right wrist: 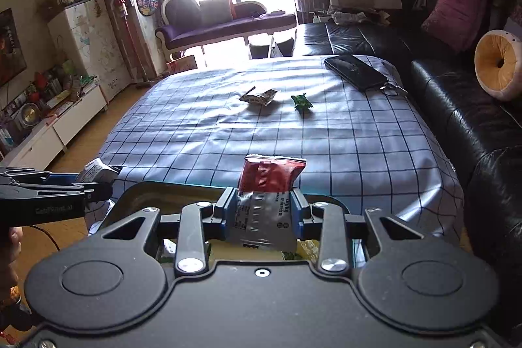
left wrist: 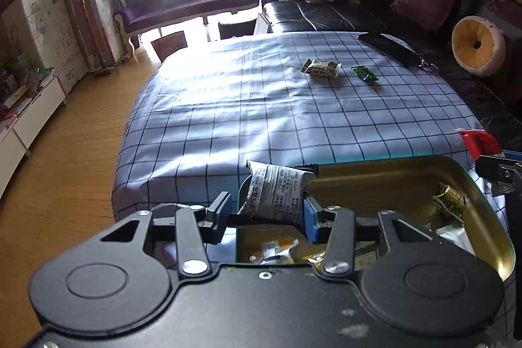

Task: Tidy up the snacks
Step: 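Carry the grey packet and red-white packet over the gold tray, then lower both packets into the gold tray and open both grippers, then lift both open grippers out of the tray and move to the pile, then grasp the green wrapped candy with the right gripper while the left approaches the gold bar, then grasp the gold-patterned bar with the left gripper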

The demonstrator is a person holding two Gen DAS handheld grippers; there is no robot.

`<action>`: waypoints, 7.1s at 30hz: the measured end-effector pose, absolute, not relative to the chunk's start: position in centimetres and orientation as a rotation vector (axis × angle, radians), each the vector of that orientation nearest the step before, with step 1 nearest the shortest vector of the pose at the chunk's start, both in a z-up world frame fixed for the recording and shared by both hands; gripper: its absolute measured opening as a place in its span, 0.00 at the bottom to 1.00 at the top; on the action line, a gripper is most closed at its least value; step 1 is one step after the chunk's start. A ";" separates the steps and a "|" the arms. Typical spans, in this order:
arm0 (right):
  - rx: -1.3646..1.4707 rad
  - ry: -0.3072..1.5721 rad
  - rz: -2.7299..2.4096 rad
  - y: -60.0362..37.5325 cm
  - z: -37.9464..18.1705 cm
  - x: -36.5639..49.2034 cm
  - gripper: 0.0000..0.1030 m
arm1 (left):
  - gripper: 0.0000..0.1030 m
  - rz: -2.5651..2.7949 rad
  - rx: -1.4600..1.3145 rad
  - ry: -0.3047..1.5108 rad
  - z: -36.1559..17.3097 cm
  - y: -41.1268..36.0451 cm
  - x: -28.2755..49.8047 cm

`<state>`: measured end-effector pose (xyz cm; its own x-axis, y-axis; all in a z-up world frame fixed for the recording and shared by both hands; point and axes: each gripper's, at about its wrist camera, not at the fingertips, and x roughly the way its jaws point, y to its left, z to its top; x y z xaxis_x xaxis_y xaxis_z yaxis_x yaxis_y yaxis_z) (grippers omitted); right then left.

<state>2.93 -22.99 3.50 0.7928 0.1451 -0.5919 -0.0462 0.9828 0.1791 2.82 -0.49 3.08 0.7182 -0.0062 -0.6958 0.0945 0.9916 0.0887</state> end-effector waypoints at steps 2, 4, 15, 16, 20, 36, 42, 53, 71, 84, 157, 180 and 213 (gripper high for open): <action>0.159 0.661 0.091 -23.0 3.2 2.3 0.43 | 0.46 -0.042 0.112 0.789 2.5 -0.1 2.4; 0.161 0.673 0.083 -23.2 2.8 1.5 0.43 | 0.46 -0.038 0.090 0.819 2.0 0.5 2.1; 0.167 0.744 0.125 -22.1 1.5 0.4 0.43 | 0.46 -0.078 0.091 0.854 1.3 -0.7 2.5; 0.162 0.743 0.129 -22.0 1.5 0.3 0.43 | 0.46 -0.086 0.093 0.850 1.4 -0.9 2.6; 0.143 0.732 0.139 -21.5 1.7 0.3 0.43 | 0.47 -0.103 0.105 0.832 1.7 -1.4 2.3; 0.137 0.731 0.174 -20.9 1.9 0.6 0.43 | 0.46 -0.125 0.137 0.834 1.3 -1.9 1.9; 0.133 0.737 0.183 -20.7 1.9 0.7 0.43 | 0.46 -0.123 0.134 0.853 1.0 -1.9 2.0; 0.135 0.750 0.196 -20.4 1.9 0.7 0.46 | 0.46 -0.125 0.145 0.872 0.6 -2.3 1.9; 0.129 0.803 0.200 -19.9 1.1 1.0 0.46 | 0.46 -0.129 0.162 0.912 -0.2 -2.8 2.1; 0.080 0.894 0.196 -20.0 0.1 1.9 0.46 | 0.46 -0.174 0.160 1.059 -1.2 -2.2 2.9; 0.093 0.651 0.059 -25.9 -3.5 29.5 0.46 | 0.46 -0.112 0.132 0.901 -2.8 -8.9 37.1; 0.010 0.610 0.056 -25.1 -4.6 30.1 0.47 | 0.47 0.054 0.034 0.895 -1.8 -7.2 42.3; 0.029 0.649 0.083 -26.6 -3.9 26.6 0.25 | 0.51 0.068 -0.135 1.039 -1.9 -13.1 43.9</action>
<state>26.59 -26.61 -3.91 0.7933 0.0858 -0.6027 -0.0678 0.9963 0.0526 43.89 -13.09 -1.92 0.5059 -0.0075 -0.8626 -0.1199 0.9896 -0.0790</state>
